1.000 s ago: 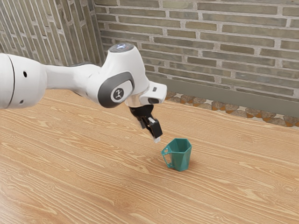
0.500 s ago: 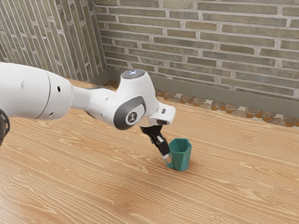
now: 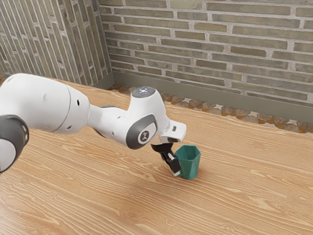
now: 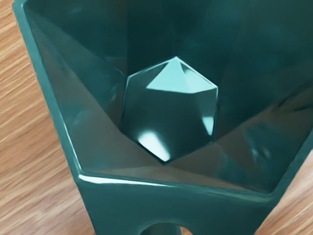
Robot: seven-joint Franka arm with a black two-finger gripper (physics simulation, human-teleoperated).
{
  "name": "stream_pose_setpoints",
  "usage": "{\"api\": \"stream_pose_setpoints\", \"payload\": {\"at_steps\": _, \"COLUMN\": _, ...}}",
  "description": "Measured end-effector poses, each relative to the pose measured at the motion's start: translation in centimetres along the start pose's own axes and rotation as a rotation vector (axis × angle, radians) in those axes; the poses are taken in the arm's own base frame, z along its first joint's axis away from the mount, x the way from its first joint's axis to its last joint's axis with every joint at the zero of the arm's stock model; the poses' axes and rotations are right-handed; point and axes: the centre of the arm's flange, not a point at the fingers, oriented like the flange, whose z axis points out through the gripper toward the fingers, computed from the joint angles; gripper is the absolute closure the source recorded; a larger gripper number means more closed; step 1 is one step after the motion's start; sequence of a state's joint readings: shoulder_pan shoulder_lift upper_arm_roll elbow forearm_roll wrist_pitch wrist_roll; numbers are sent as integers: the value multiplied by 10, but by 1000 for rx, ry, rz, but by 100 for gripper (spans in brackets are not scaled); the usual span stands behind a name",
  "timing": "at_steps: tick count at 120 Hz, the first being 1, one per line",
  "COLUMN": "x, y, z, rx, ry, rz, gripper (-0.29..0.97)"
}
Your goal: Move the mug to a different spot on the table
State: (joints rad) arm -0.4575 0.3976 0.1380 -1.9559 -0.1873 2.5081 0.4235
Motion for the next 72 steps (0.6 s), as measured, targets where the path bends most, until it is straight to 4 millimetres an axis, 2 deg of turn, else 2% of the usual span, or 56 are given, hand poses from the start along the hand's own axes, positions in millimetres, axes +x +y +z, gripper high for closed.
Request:
{"api": "stream_pose_setpoints", "payload": {"at_steps": 23, "x": -1, "y": 2, "z": 16, "rx": 0, "ry": 4, "rz": 0, "gripper": 2}}
{"api": "stream_pose_setpoints", "payload": {"at_steps": 72, "x": 2, "y": -1, "z": 27, "rx": 4, "ry": 47, "rz": -22, "gripper": 2}}
